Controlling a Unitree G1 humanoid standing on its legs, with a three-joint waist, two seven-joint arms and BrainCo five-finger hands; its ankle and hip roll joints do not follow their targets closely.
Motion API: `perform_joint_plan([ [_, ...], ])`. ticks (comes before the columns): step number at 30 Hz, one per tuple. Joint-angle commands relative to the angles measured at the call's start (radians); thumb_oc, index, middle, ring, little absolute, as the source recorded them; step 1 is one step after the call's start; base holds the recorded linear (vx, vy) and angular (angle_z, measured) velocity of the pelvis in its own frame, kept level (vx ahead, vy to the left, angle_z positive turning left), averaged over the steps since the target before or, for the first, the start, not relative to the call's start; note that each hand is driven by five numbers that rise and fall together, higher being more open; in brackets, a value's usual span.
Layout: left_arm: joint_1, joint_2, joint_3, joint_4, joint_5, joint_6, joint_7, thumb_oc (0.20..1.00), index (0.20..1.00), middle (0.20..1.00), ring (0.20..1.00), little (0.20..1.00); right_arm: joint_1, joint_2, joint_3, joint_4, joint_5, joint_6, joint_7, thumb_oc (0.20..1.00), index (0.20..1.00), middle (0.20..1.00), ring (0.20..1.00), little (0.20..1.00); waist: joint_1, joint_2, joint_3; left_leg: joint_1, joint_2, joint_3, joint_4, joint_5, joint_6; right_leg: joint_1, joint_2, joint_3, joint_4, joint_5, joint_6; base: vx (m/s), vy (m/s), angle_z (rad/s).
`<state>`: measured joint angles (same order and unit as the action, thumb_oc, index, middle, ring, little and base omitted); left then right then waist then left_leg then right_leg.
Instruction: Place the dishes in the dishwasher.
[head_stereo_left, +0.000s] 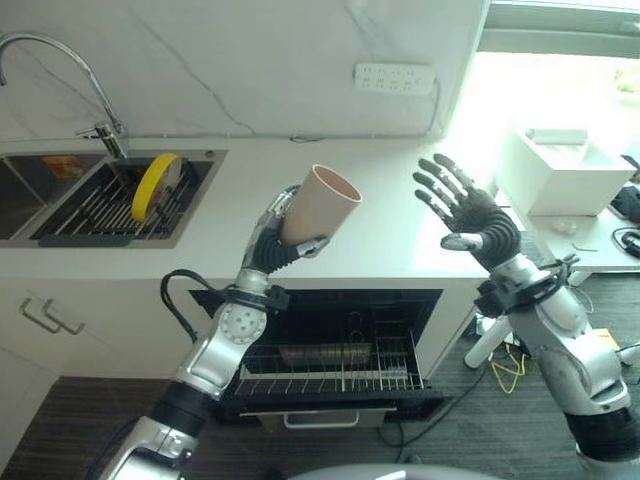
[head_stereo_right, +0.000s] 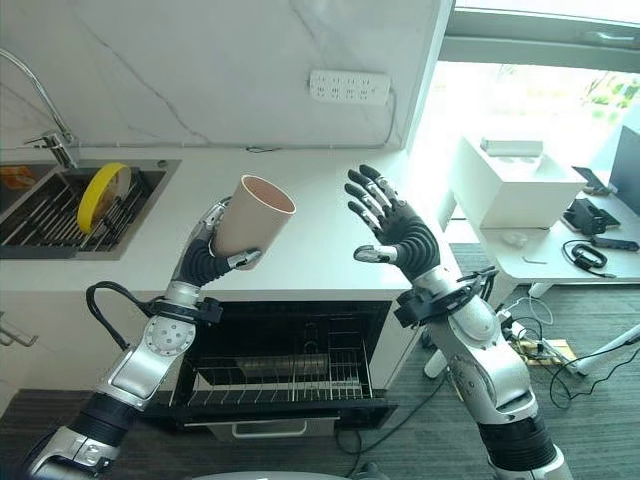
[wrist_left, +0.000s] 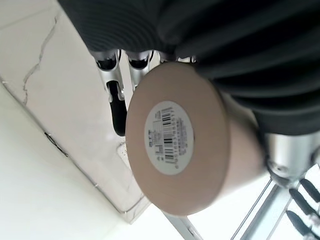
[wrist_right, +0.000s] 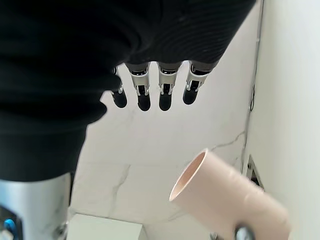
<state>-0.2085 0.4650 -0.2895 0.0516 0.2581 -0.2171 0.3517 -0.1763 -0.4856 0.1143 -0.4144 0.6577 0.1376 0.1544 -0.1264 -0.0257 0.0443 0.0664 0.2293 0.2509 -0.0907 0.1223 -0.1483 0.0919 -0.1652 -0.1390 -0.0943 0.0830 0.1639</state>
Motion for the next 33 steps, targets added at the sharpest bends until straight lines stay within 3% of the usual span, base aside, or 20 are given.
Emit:
perform_joint_plan([
  [1, -0.149, 0.006, -0.008, 0.027, 0.032, -0.061, 0.079, 0.2, 0.2, 0.2, 0.2, 0.2, -0.103, 0.021, -0.015, -0.015, 0.086, 0.02, -0.043, 1.0, 1.0, 1.0, 1.0, 1.0, 0.02, 0.011, 0.006, 0.044, 0.079, 0.048, 0.003, -0.053, -0.02, 0.027, -0.073, -0.084, 0.007, -0.055, 0.029, 0.03, -0.005, -0.09],
  [10, -0.164, -0.006, 0.019, -0.009, 0.087, -0.136, 0.208, 0.2, 0.2, 0.2, 0.2, 0.2, -0.106, 0.054, -0.004, 0.031, 0.145, 0.053, -0.155, 1.0, 1.0, 1.0, 1.0, 1.0, 0.022, 0.009, -0.002, 0.061, 0.082, 0.05, 0.003, -0.061, -0.022, 0.041, -0.071, -0.082, 0.007, -0.06, 0.024, 0.04, -0.006, -0.02],
  [17, -0.173, -0.009, 0.008, -0.042, 0.181, -0.128, 0.272, 0.2, 0.2, 0.2, 0.2, 0.2, -0.123, 0.086, 0.037, 0.065, 0.181, 0.087, -0.212, 1.0, 1.0, 1.0, 1.0, 1.0, 0.029, 0.006, -0.006, 0.064, 0.078, 0.041, 0.003, -0.067, -0.02, 0.043, -0.071, -0.083, 0.007, -0.059, 0.022, 0.02, -0.009, -0.01],
  [33, -0.243, -0.003, -0.124, -0.007, 0.212, -0.069, 0.164, 0.2, 0.2, 0.2, 0.2, 0.2, -0.263, 0.133, 0.142, 0.111, 0.054, 0.148, -0.221, 1.0, 1.0, 1.0, 1.0, 1.0, 0.045, 0.007, -0.006, 0.054, 0.073, 0.023, 0.003, -0.061, -0.014, 0.038, -0.07, -0.084, 0.007, -0.053, 0.019, 0.01, 0.0, 0.0],
])
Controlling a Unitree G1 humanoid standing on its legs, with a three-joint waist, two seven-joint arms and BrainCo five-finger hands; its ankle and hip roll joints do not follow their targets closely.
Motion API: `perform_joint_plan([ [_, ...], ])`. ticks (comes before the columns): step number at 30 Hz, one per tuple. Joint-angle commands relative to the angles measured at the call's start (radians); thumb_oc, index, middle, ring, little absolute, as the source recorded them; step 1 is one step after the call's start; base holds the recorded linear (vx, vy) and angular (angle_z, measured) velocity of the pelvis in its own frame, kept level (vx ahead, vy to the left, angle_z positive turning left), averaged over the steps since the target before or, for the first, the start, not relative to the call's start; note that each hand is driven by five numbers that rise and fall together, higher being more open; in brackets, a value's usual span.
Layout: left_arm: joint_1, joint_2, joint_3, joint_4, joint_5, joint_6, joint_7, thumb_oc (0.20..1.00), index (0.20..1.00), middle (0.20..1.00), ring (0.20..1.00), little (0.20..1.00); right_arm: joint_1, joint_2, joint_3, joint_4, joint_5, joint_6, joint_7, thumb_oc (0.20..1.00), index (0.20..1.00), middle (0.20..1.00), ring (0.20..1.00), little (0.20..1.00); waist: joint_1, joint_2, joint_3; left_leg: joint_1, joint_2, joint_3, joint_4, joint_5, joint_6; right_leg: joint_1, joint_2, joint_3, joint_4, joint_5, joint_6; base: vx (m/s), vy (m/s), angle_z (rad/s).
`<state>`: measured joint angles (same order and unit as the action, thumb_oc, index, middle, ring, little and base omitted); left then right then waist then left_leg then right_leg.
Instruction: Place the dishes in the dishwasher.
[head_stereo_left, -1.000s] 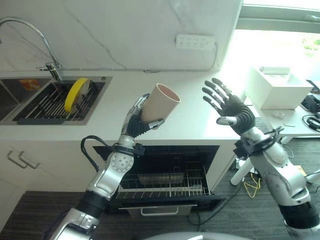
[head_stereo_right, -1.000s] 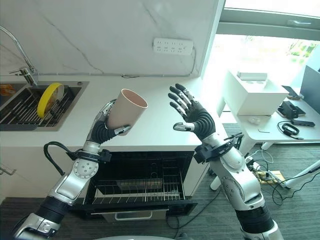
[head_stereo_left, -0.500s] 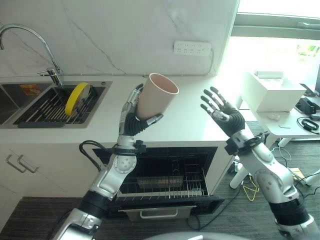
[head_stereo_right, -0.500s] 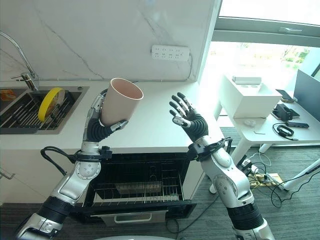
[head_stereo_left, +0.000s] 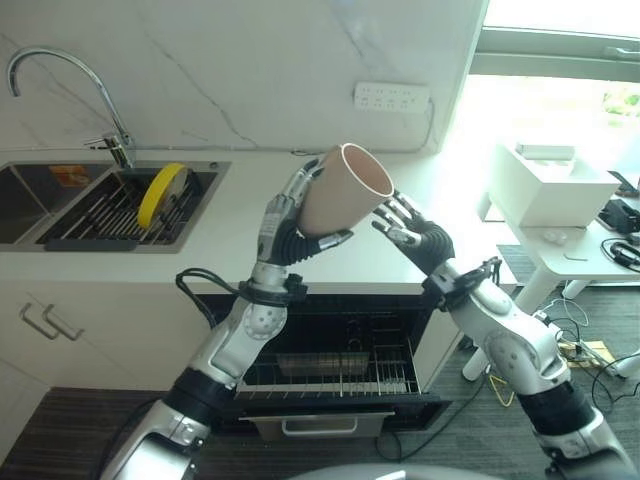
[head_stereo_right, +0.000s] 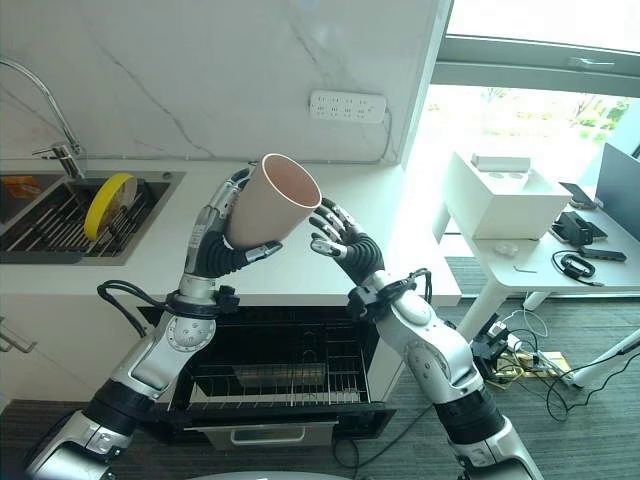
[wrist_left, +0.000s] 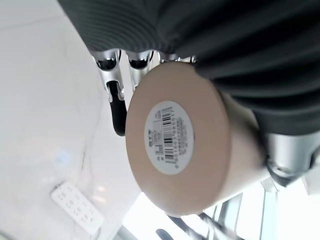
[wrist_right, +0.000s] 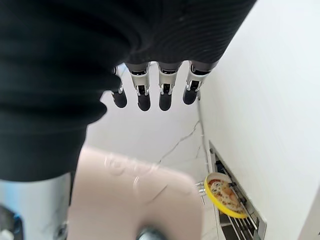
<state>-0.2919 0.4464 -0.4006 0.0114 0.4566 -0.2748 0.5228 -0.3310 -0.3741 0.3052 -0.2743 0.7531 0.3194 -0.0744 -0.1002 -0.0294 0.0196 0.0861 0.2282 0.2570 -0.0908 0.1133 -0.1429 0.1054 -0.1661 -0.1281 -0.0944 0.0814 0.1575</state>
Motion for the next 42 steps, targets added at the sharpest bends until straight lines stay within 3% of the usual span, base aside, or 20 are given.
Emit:
perform_joint_plan([
  [1, -0.162, 0.014, -0.021, 0.038, 0.016, -0.014, -0.003, 0.2, 0.2, 0.2, 0.2, 0.2, -0.115, 0.025, -0.047, -0.028, -0.051, -0.033, 0.01, 1.0, 1.0, 1.0, 1.0, 1.0, 0.019, 0.01, 0.019, 0.034, 0.074, 0.018, 0.004, -0.052, -0.02, 0.025, -0.069, -0.095, 0.007, -0.052, 0.026, 0.0, 0.0, 0.0],
  [23, -0.19, -0.014, -0.094, 0.018, -0.018, 0.052, -0.073, 0.2, 0.2, 0.2, 0.2, 0.2, -0.218, 0.083, -0.028, -0.05, -0.102, -0.069, -0.075, 1.0, 1.0, 1.0, 1.0, 1.0, 0.035, 0.011, 0.025, 0.027, 0.071, 0.009, 0.004, -0.058, -0.018, 0.021, -0.072, -0.099, 0.007, -0.054, 0.027, 0.0, 0.0, 0.01],
  [25, -0.19, -0.015, -0.096, 0.017, -0.018, 0.054, -0.075, 0.2, 0.2, 0.2, 0.2, 0.2, -0.22, 0.085, -0.031, -0.047, -0.102, -0.075, -0.074, 0.84, 0.84, 0.84, 0.84, 0.84, 0.035, 0.011, 0.026, 0.028, 0.071, 0.008, 0.004, -0.058, -0.018, 0.022, -0.073, -0.099, 0.007, -0.053, 0.027, 0.0, 0.0, 0.0],
  [27, -0.191, -0.015, -0.096, 0.017, -0.018, 0.054, -0.075, 0.2, 0.2, 0.2, 0.2, 0.2, -0.22, 0.085, -0.031, -0.047, -0.102, -0.075, -0.074, 0.84, 0.84, 0.84, 0.84, 0.84, 0.035, 0.011, 0.027, 0.028, 0.071, 0.008, 0.004, -0.057, -0.018, 0.022, -0.073, -0.099, 0.007, -0.053, 0.027, 0.0, 0.0, 0.0],
  [29, -0.19, -0.018, -0.107, 0.013, -0.003, 0.052, -0.077, 0.2, 0.2, 0.2, 0.2, 0.2, -0.226, 0.088, -0.037, -0.058, -0.099, -0.1, -0.094, 0.2, 0.2, 0.2, 0.2, 0.2, 0.035, 0.011, 0.028, 0.026, 0.071, 0.008, 0.004, -0.058, -0.018, 0.02, -0.074, -0.101, 0.007, -0.052, 0.029, 0.0, 0.0, 0.0],
  [37, -0.196, -0.026, -0.152, 0.061, 0.015, 0.032, -0.033, 0.2, 0.2, 0.2, 0.2, 0.2, -0.271, 0.098, -0.026, -0.039, -0.173, -0.169, -0.115, 0.2, 0.2, 0.2, 0.2, 0.2, 0.037, 0.014, 0.028, 0.021, 0.066, 0.008, 0.004, -0.06, -0.018, 0.011, -0.076, -0.102, 0.007, -0.049, 0.03, -0.04, 0.016, 0.0],
  [42, -0.2, -0.029, -0.152, 0.062, 0.002, 0.02, -0.033, 0.2, 0.2, 0.2, 0.2, 0.2, -0.28, 0.092, -0.023, -0.043, -0.179, -0.189, -0.073, 0.2, 0.2, 0.2, 0.2, 0.2, 0.039, 0.014, 0.028, 0.019, 0.066, 0.007, 0.004, -0.06, -0.017, 0.009, -0.078, -0.103, 0.007, -0.048, 0.032, -0.04, 0.017, 0.0],
])
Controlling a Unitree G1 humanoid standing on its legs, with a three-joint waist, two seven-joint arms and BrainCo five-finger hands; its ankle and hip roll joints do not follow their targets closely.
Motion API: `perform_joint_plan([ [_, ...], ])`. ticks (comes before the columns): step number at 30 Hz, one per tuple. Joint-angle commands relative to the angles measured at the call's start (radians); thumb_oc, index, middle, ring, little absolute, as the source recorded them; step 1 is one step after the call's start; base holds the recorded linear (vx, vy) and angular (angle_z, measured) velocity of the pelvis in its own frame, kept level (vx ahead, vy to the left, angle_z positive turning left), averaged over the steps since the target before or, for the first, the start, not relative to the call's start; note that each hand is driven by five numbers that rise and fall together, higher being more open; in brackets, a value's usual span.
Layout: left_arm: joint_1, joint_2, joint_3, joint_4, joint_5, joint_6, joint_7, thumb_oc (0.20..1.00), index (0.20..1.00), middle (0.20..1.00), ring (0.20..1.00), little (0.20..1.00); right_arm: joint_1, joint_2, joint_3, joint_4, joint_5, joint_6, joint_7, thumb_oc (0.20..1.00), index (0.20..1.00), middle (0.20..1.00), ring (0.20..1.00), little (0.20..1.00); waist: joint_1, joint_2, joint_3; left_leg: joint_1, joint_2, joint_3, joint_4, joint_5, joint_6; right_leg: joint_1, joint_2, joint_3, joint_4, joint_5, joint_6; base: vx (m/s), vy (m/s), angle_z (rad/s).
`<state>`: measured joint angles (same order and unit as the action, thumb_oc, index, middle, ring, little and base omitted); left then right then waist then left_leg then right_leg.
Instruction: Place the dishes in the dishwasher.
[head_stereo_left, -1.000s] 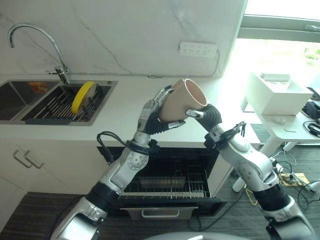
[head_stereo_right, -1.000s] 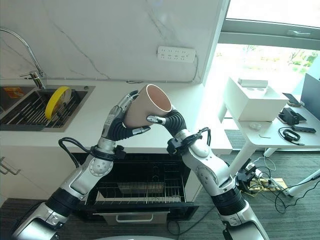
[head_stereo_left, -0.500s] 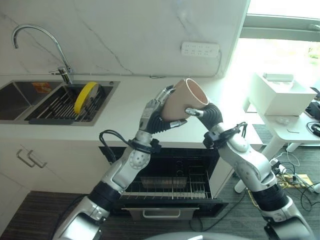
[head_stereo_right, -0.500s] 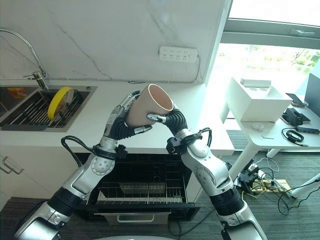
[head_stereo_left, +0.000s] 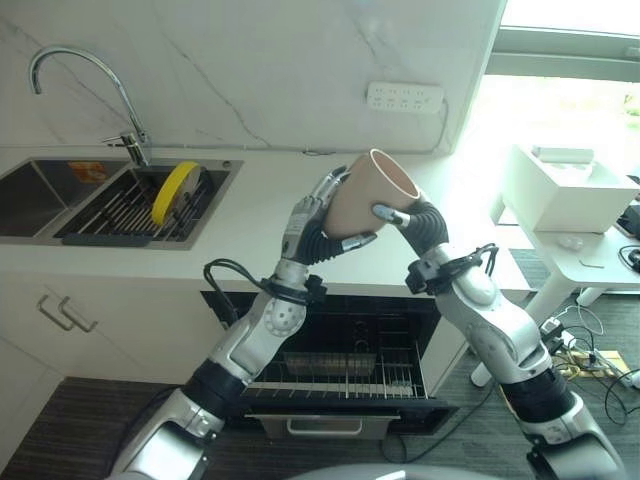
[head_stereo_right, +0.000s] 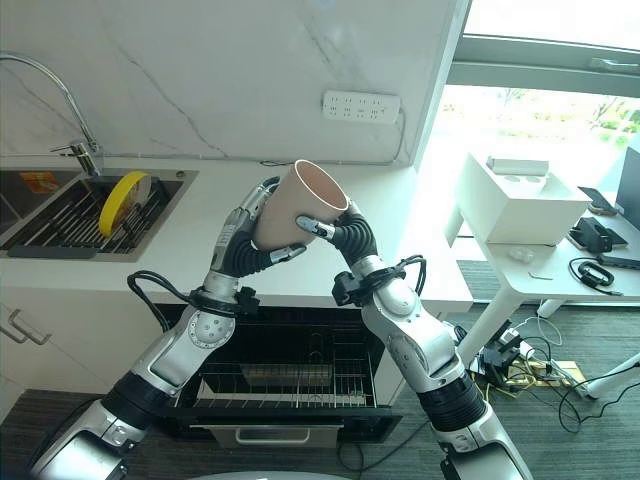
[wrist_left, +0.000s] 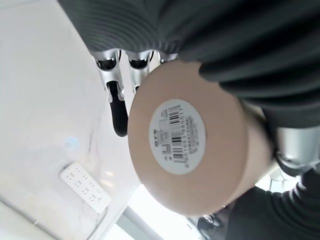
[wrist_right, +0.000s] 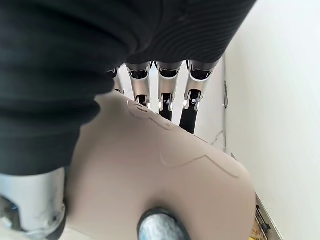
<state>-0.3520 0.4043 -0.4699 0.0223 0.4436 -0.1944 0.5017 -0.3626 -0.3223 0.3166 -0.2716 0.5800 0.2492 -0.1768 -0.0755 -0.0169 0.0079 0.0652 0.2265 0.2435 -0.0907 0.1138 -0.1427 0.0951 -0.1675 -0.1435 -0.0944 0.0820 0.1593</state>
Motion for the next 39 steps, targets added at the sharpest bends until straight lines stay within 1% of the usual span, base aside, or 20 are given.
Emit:
perform_joint_plan([
  [1, -0.14, 0.011, -0.083, 0.051, 0.018, -0.067, -0.01, 0.2, 0.2, 0.2, 0.2, 0.2, -0.251, 0.04, -0.031, -0.051, -0.006, -0.114, 0.038, 0.2, 0.2, 0.2, 0.2, 0.2, 0.015, 0.001, 0.039, 0.04, 0.067, 0.021, 0.003, -0.061, -0.017, 0.019, -0.077, -0.089, 0.007, -0.049, 0.03, -0.05, 0.019, 0.01],
  [2, -0.141, 0.009, -0.082, 0.056, 0.012, -0.072, -0.009, 0.2, 0.2, 0.2, 0.2, 0.2, -0.259, 0.039, -0.03, -0.06, -0.005, -0.109, 0.024, 0.2, 0.2, 0.2, 0.2, 0.2, 0.015, 0.001, 0.038, 0.039, 0.067, 0.022, 0.003, -0.061, -0.017, 0.017, -0.077, -0.088, 0.007, -0.048, 0.03, -0.06, 0.023, 0.0],
  [4, -0.142, 0.008, -0.078, 0.05, -0.02, -0.073, -0.026, 0.2, 0.2, 0.2, 0.2, 0.2, -0.263, 0.037, -0.034, -0.068, -0.006, -0.1, 0.032, 0.2, 0.2, 0.2, 0.2, 0.2, 0.017, -0.001, 0.04, 0.039, 0.066, 0.021, 0.003, -0.062, -0.017, 0.017, -0.079, -0.087, 0.007, -0.048, 0.031, -0.05, 0.018, 0.01],
  [6, -0.143, 0.002, -0.074, 0.044, -0.041, -0.076, -0.043, 0.2, 0.2, 0.2, 0.2, 0.2, -0.263, 0.036, -0.036, -0.075, -0.015, -0.128, 0.024, 0.2, 0.2, 0.2, 0.2, 0.2, 0.017, -0.001, 0.042, 0.039, 0.065, 0.021, 0.003, -0.063, -0.016, 0.017, -0.081, -0.089, 0.007, -0.046, 0.033, -0.04, 0.012, 0.01],
  [7, -0.143, 0.002, -0.073, 0.042, -0.043, -0.075, -0.046, 0.2, 0.2, 0.2, 0.2, 0.2, -0.263, 0.036, -0.037, -0.076, -0.017, -0.13, 0.024, 0.2, 0.2, 0.2, 0.2, 0.2, 0.017, -0.001, 0.041, 0.038, 0.065, 0.02, 0.003, -0.063, -0.016, 0.017, -0.081, -0.088, 0.007, -0.046, 0.033, -0.03, 0.013, 0.02],
  [8, -0.142, 0.002, -0.068, 0.039, -0.061, -0.076, -0.055, 0.263, 0.263, 0.263, 0.263, 0.263, -0.264, 0.032, -0.043, -0.08, -0.022, -0.141, 0.022, 0.2, 0.2, 0.2, 0.2, 0.2, 0.018, 0.0, 0.041, 0.038, 0.065, 0.019, 0.003, -0.063, -0.016, 0.017, -0.082, -0.089, 0.007, -0.046, 0.034, -0.03, 0.017, 0.04],
  [9, -0.143, 0.001, -0.067, 0.032, -0.075, -0.067, -0.059, 0.583, 0.583, 0.583, 0.583, 0.583, -0.265, 0.031, -0.047, -0.092, -0.024, -0.141, 0.022, 0.2, 0.2, 0.2, 0.2, 0.2, 0.017, 0.0, 0.041, 0.037, 0.064, 0.018, 0.003, -0.063, -0.016, 0.017, -0.083, -0.088, 0.007, -0.045, 0.034, -0.03, 0.022, 0.05],
  [10, -0.143, 0.001, -0.064, 0.028, -0.085, -0.062, -0.06, 0.934, 0.934, 0.934, 0.934, 0.934, -0.267, 0.03, -0.053, -0.1, -0.019, -0.137, 0.018, 0.2, 0.2, 0.2, 0.2, 0.2, 0.017, 0.0, 0.042, 0.038, 0.063, 0.017, 0.003, -0.063, -0.015, 0.017, -0.083, -0.088, 0.007, -0.044, 0.035, -0.02, 0.019, 0.05],
  [11, -0.144, 0.0, -0.062, 0.026, -0.093, -0.058, -0.06, 1.0, 1.0, 1.0, 1.0, 1.0, -0.267, 0.029, -0.057, -0.104, -0.017, -0.139, 0.018, 0.2, 0.2, 0.2, 0.2, 0.2, 0.016, 0.0, 0.042, 0.039, 0.062, 0.017, 0.003, -0.064, -0.014, 0.018, -0.084, -0.088, 0.007, -0.044, 0.035, 0.0, 0.0, 0.0],
  [12, -0.142, 0.001, -0.052, 0.015, -0.107, -0.05, -0.064, 1.0, 1.0, 1.0, 1.0, 1.0, -0.265, 0.025, -0.064, -0.117, -0.023, -0.138, 0.025, 0.2, 0.2, 0.2, 0.2, 0.2, 0.016, -0.001, 0.042, 0.041, 0.06, 0.017, 0.003, -0.066, -0.014, 0.019, -0.083, -0.087, 0.007, -0.045, 0.035, 0.0, 0.0, 0.0],
  [15, -0.134, 0.0, -0.035, -0.003, -0.136, -0.041, -0.068, 1.0, 1.0, 1.0, 1.0, 1.0, -0.266, 0.015, -0.076, -0.138, -0.019, -0.131, 0.003, 0.2, 0.2, 0.2, 0.2, 0.2, 0.017, -0.002, 0.042, 0.044, 0.058, 0.017, 0.003, -0.067, -0.011, 0.021, -0.084, -0.086, 0.007, -0.045, 0.034, 0.0, 0.0, 0.0],
  [18, -0.126, 0.0, -0.013, -0.021, -0.168, -0.028, -0.091, 1.0, 1.0, 1.0, 1.0, 1.0, -0.259, 0.008, -0.091, -0.145, -0.024, -0.128, -0.008, 0.2, 0.2, 0.2, 0.2, 0.2, 0.02, -0.001, 0.042, 0.045, 0.056, 0.013, 0.003, -0.07, -0.01, 0.023, -0.084, -0.088, 0.007, -0.047, 0.033, 0.0, 0.006, 0.01],
  [22, -0.098, 0.014, 0.041, -0.067, -0.195, -0.011, -0.124, 1.0, 1.0, 1.0, 1.0, 1.0, -0.232, -0.019, -0.125, -0.165, -0.041, -0.116, -0.022, 0.2, 0.2, 0.2, 0.2, 0.2, 0.027, -0.003, 0.044, 0.046, 0.052, 0.007, 0.003, -0.07, -0.008, 0.027, -0.083, -0.091, 0.007, -0.047, 0.032, 0.0, 0.004, 0.01],
  [30, -0.063, 0.04, 0.117, -0.136, -0.247, 0.014, -0.177, 1.0, 1.0, 1.0, 1.0, 1.0, -0.169, -0.063, -0.177, -0.179, -0.06, -0.145, -0.03, 0.2, 0.2, 0.2, 0.2, 0.2, 0.033, -0.002, 0.05, 0.048, 0.046, 0.0, 0.003, -0.074, -0.005, 0.033, -0.084, -0.099, 0.007, -0.048, 0.033, 0.0, 0.0, 0.0],
  [33, -0.029, 0.059, 0.161, -0.175, -0.281, 0.027, -0.244, 1.0, 1.0, 1.0, 1.0, 1.0, -0.133, -0.095, -0.221, -0.184, -0.092, -0.145, -0.014, 0.2, 0.2, 0.2, 0.2, 0.2, 0.036, 0.001, 0.055, 0.057, 0.04, 0.0, 0.003, -0.081, -0.002, 0.038, -0.086, -0.099, 0.007, -0.048, 0.032, 0.03, 0.052, 0.03],
  [34, -0.007, 0.069, 0.186, -0.198, -0.292, 0.027, -0.28, 1.0, 1.0, 1.0, 1.0, 1.0, -0.11, -0.117, -0.243, -0.19, -0.096, -0.149, -0.006, 0.2, 0.2, 0.2, 0.2, 0.2, 0.036, 0.001, 0.058, 0.063, 0.034, 0.002, 0.003, -0.085, -0.001, 0.039, -0.086, -0.096, 0.007, -0.048, 0.034, 0.05, 0.061, 0.02],
  [36, 0.016, 0.083, 0.212, -0.226, -0.285, 0.024, -0.323, 1.0, 1.0, 1.0, 1.0, 1.0, -0.084, -0.143, -0.268, -0.198, -0.11, -0.156, 0.005, 0.2, 0.2, 0.2, 0.2, 0.2, 0.037, 0.002, 0.061, 0.071, 0.026, 0.007, 0.003, -0.091, 0.001, 0.043, -0.088, -0.091, 0.007, -0.048, 0.037, 0.07, 0.087, 0.02],
  [37, 0.03, 0.106, 0.233, -0.249, -0.306, 0.022, -0.363, 1.0, 1.0, 1.0, 1.0, 1.0, -0.057, -0.179, -0.296, -0.204, -0.129, -0.164, 0.012, 0.2, 0.2, 0.2, 0.2, 0.2, 0.036, 0.003, 0.07, 0.077, 0.013, 0.01, 0.003, -0.095, 0.005, 0.048, -0.09, -0.081, 0.007, -0.046, 0.041, 0.1, 0.118, 0.02],
  [38, 0.035, 0.115, 0.241, -0.256, -0.319, 0.019, -0.377, 1.0, 1.0, 1.0, 1.0, 1.0, -0.042, -0.197, -0.31, -0.208, -0.131, -0.171, 0.01, 0.2, 0.2, 0.2, 0.2, 0.2, 0.036, 0.002, 0.076, 0.076, 0.006, 0.01, 0.003, -0.096, 0.009, 0.05, -0.094, -0.076, 0.007, -0.045, 0.045, 0.12, 0.136, 0.02],
  [39, 0.042, 0.127, 0.267, -0.277, -0.351, 0.024, -0.421, 1.0, 1.0, 1.0, 1.0, 1.0, -0.011, -0.221, -0.342, -0.209, -0.143, -0.187, 0.013, 0.2, 0.2, 0.2, 0.2, 0.2, 0.035, 0.0, 0.084, 0.07, -0.004, 0.011, 0.003, -0.096, 0.015, 0.051, -0.104, -0.074, 0.007, -0.039, 0.057, 0.08, 0.091, 0.03],
])
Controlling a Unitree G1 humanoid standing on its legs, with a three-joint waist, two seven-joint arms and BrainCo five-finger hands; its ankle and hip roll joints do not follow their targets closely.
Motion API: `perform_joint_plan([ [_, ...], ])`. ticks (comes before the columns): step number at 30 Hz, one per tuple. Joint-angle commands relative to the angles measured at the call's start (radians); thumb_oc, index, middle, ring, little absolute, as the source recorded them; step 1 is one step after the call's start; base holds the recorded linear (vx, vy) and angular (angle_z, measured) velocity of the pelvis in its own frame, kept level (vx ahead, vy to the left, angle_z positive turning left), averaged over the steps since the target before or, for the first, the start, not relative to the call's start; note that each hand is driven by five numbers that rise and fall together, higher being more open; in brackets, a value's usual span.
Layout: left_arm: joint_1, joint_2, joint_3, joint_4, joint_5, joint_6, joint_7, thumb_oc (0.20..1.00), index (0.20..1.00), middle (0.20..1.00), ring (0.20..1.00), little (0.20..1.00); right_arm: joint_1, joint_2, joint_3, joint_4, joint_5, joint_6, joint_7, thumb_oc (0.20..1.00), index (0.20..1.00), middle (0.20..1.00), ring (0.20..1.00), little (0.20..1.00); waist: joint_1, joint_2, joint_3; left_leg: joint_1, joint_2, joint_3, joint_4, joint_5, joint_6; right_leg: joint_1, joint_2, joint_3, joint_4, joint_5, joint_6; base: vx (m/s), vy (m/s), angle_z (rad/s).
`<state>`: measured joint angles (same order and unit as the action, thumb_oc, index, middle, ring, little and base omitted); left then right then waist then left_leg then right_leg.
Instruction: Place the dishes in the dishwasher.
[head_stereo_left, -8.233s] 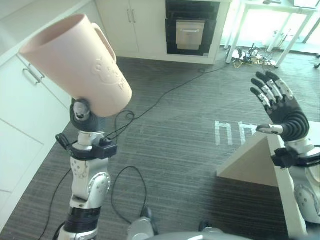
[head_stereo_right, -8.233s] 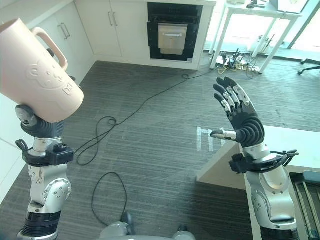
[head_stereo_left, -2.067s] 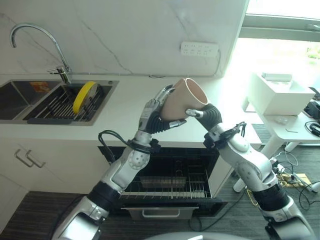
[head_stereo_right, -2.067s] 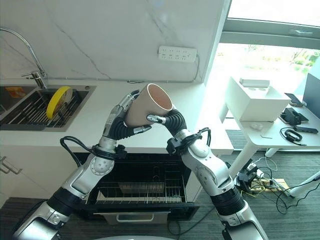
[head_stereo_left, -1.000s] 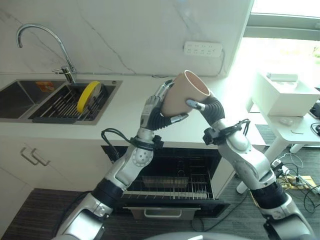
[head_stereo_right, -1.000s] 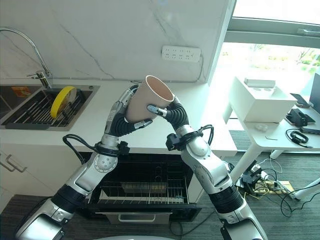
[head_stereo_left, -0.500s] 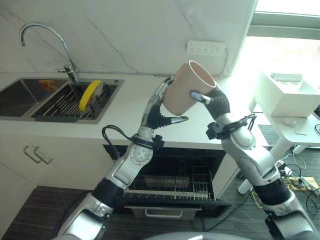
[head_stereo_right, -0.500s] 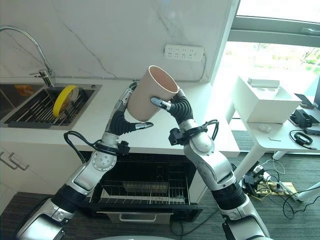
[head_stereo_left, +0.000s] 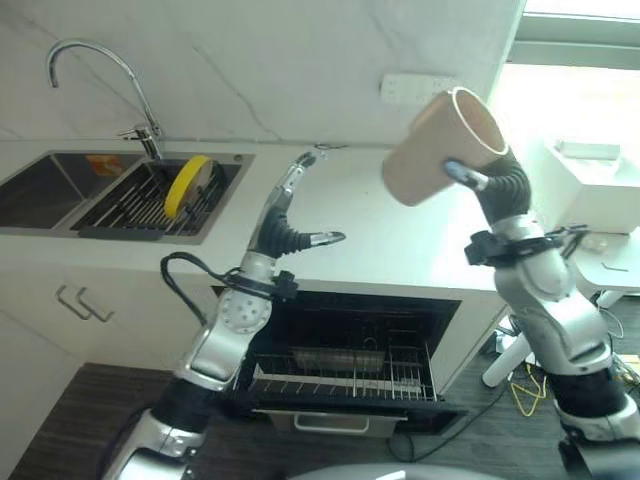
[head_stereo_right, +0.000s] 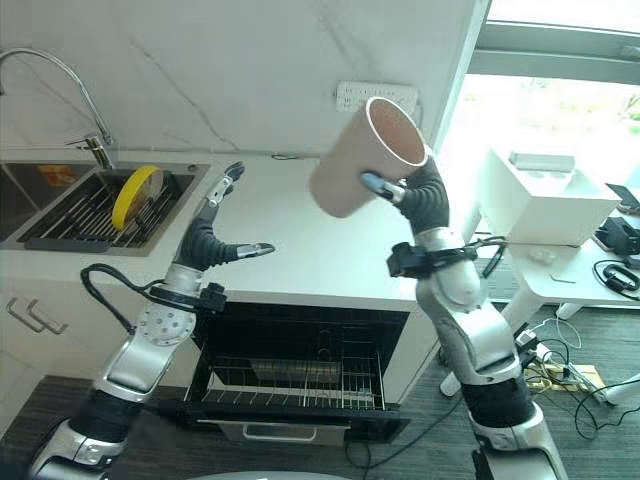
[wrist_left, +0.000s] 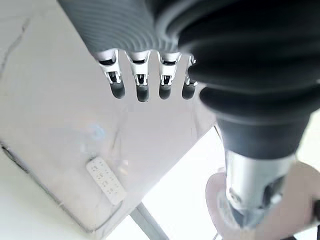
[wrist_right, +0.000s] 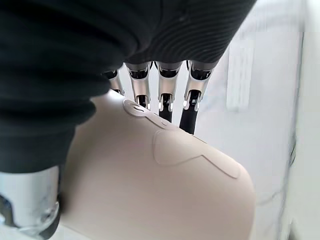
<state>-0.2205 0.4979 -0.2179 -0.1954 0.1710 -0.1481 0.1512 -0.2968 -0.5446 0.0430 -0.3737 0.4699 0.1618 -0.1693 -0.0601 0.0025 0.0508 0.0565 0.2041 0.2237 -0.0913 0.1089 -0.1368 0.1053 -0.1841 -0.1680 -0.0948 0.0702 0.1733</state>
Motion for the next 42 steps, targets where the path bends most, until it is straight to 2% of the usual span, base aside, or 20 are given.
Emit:
perform_joint_plan([
  [1, -0.082, 0.042, 0.03, -0.073, -0.091, -0.015, -0.081, 1.0, 1.0, 1.0, 1.0, 1.0, -0.059, -0.01, -0.086, -0.108, -0.03, -0.113, 0.011, 0.2, 0.2, 0.2, 0.2, 0.2, 0.02, -0.022, 0.046, 0.073, 0.014, 0.033, 0.004, -0.091, 0.012, 0.037, -0.096, -0.056, 0.008, -0.02, 0.052, 0.06, 0.07, 0.03],
  [2, -0.077, 0.045, 0.035, -0.079, -0.098, -0.011, -0.086, 1.0, 1.0, 1.0, 1.0, 1.0, -0.052, -0.013, -0.091, -0.109, -0.03, -0.118, 0.013, 0.2, 0.2, 0.2, 0.2, 0.2, 0.02, -0.023, 0.046, 0.07, 0.012, 0.034, 0.004, -0.09, 0.014, 0.034, -0.101, -0.059, 0.008, -0.018, 0.056, 0.0, 0.0, 0.0],
  [3, -0.067, 0.063, 0.06, -0.099, -0.134, 0.011, -0.106, 1.0, 1.0, 1.0, 1.0, 1.0, -0.017, -0.022, -0.116, -0.117, -0.027, -0.165, 0.027, 0.2, 0.2, 0.2, 0.2, 0.2, 0.019, -0.027, 0.067, 0.061, 0.007, 0.043, 0.004, -0.087, 0.024, 0.02, -0.099, -0.102, 0.045, 0.0, 0.062, -0.22, -0.057, -0.06],
  [4, -0.055, 0.089, 0.088, -0.124, -0.148, 0.03, -0.105, 1.0, 1.0, 1.0, 1.0, 1.0, -0.035, -0.016, -0.125, -0.115, -0.022, -0.216, 0.07, 0.2, 0.2, 0.2, 0.2, 0.2, 0.033, -0.017, 0.123, 0.057, 0.026, 0.084, 0.008, -0.078, 0.019, -0.091, -0.121, -0.192, 0.212, -0.012, 0.07, -0.43, -0.2, -0.35],
  [5, -0.101, 0.124, 0.095, -0.133, -0.166, 0.053, -0.133, 1.0, 1.0, 1.0, 1.0, 1.0, -0.088, -0.013, -0.118, -0.091, -0.057, -0.236, 0.086, 0.2, 0.2, 0.2, 0.2, 0.2, 0.049, -0.02, 0.173, -0.018, 0.047, 0.087, 0.066, -0.067, 0.002, -0.148, -0.13, -0.192, 0.247, -0.055, 0.055, -0.54, -0.287, -0.85],
  [7, -0.178, 0.165, 0.094, -0.111, -0.167, 0.044, -0.129, 1.0, 1.0, 1.0, 1.0, 1.0, -0.161, -0.051, -0.131, -0.081, -0.083, -0.236, 0.082, 0.2, 0.2, 0.2, 0.2, 0.2, 0.044, -0.027, 0.232, -0.144, 0.065, 0.052, 0.186, -0.08, -0.027, -0.195, -0.107, -0.162, 0.267, -0.087, 0.035, -0.44, -0.212, -1.16],
  [9, -0.223, 0.189, 0.102, -0.088, -0.175, 0.033, -0.103, 1.0, 1.0, 1.0, 1.0, 1.0, -0.231, -0.102, -0.133, -0.063, -0.095, -0.234, 0.085, 0.2, 0.2, 0.2, 0.2, 0.2, 0.032, -0.011, 0.276, -0.234, 0.091, 0.039, 0.266, -0.095, -0.048, -0.274, -0.105, -0.142, 0.358, -0.133, 0.017, -0.31, -0.042, 0.29],
  [11, -0.236, 0.2, 0.107, -0.08, -0.186, 0.038, -0.083, 1.0, 1.0, 1.0, 1.0, 1.0, -0.251, -0.138, -0.136, -0.056, -0.096, -0.242, 0.085, 0.2, 0.2, 0.2, 0.2, 0.2, 0.024, -0.005, 0.297, -0.3, 0.109, 0.029, 0.345, -0.113, -0.048, -0.346, -0.117, -0.125, 0.454, -0.173, 0.003, -0.22, -0.012, 0.13],
  [12, -0.242, 0.203, 0.107, -0.076, -0.175, 0.046, -0.08, 1.0, 1.0, 1.0, 1.0, 1.0, -0.262, -0.162, -0.139, -0.055, -0.085, -0.248, 0.074, 0.2, 0.2, 0.2, 0.2, 0.2, 0.019, -0.005, 0.307, -0.359, 0.12, 0.016, 0.418, -0.135, -0.043, -0.411, -0.131, -0.111, 0.541, -0.207, -0.006, -0.18, -0.018, -0.11],
  [15, -0.219, 0.192, 0.09, -0.091, -0.141, 0.031, -0.072, 1.0, 1.0, 1.0, 1.0, 1.0, -0.25, -0.163, -0.133, -0.065, -0.083, -0.261, 0.05, 0.2, 0.2, 0.2, 0.2, 0.2, 0.011, -0.006, 0.321, -0.43, 0.133, -0.019, 0.505, -0.163, -0.042, -0.487, -0.158, -0.09, 0.628, -0.237, -0.006, -0.09, 0.017, -0.09],
  [18, -0.201, 0.203, 0.08, -0.112, -0.13, -0.011, -0.046, 1.0, 1.0, 1.0, 1.0, 1.0, -0.236, -0.147, -0.124, -0.084, -0.101, -0.278, 0.028, 0.2, 0.2, 0.2, 0.2, 0.2, 0.013, 0.002, 0.328, -0.425, 0.134, -0.022, 0.507, -0.164, -0.045, -0.49, -0.177, -0.091, 0.639, -0.233, 0.008, -0.02, 0.057, 0.0],
  [23, -0.171, 0.2, 0.117, -0.169, -0.159, -0.037, -0.067, 1.0, 1.0, 1.0, 1.0, 1.0, -0.205, -0.122, -0.143, -0.137, -0.112, -0.275, 0.023, 0.2, 0.2, 0.2, 0.2, 0.2, 0.02, 0.005, 0.333, -0.407, 0.134, -0.014, 0.501, -0.171, -0.045, -0.486, -0.198, -0.099, 0.643, -0.225, 0.022, 0.01, 0.034, 0.04],
  [27, -0.128, 0.182, 0.119, -0.216, -0.108, -0.051, -0.078, 1.0, 1.0, 1.0, 1.0, 1.0, -0.149, -0.092, -0.148, -0.18, -0.145, -0.284, 0.035, 0.2, 0.2, 0.2, 0.2, 0.2, 0.02, 0.005, 0.343, -0.41, 0.13, -0.009, 0.5, -0.174, -0.041, -0.496, -0.2, -0.094, 0.648, -0.225, 0.028, -0.02, 0.015, 0.01],
  [31, -0.051, 0.163, 0.119, -0.24, -0.011, -0.108, -0.043, 1.0, 1.0, 1.0, 1.0, 1.0, -0.065, -0.059, -0.144, -0.206, -0.187, -0.3, 0.042, 0.2, 0.2, 0.2, 0.2, 0.2, 0.021, 0.005, 0.351, -0.398, 0.127, 0.001, 0.475, -0.165, -0.042, -0.491, -0.197, -0.099, 0.633, -0.219, 0.034, -0.03, 0.016, 0.03],
  [36, 0.029, 0.186, 0.136, -0.249, 0.061, -0.169, -0.026, 1.0, 1.0, 1.0, 1.0, 1.0, 0.011, -0.079, -0.167, -0.215, -0.182, -0.327, 0.038, 0.2, 0.2, 0.2, 0.2, 0.2, 0.026, 0.006, 0.359, -0.39, 0.128, 0.012, 0.457, -0.154, -0.044, -0.483, -0.195, -0.11, 0.618, -0.211, 0.036, -0.02, -0.01, -0.01],
  [42, 0.062, 0.218, 0.115, -0.238, 0.115, -0.179, -0.038, 1.0, 1.0, 1.0, 1.0, 1.0, 0.042, -0.101, -0.171, -0.217, -0.17, -0.359, 0.032, 0.2, 0.2, 0.2, 0.2, 0.2, 0.025, 0.006, 0.365, -0.381, 0.131, 0.02, 0.439, -0.144, -0.044, -0.477, -0.191, -0.117, 0.604, -0.204, 0.036, 0.0, 0.0, 0.0],
])
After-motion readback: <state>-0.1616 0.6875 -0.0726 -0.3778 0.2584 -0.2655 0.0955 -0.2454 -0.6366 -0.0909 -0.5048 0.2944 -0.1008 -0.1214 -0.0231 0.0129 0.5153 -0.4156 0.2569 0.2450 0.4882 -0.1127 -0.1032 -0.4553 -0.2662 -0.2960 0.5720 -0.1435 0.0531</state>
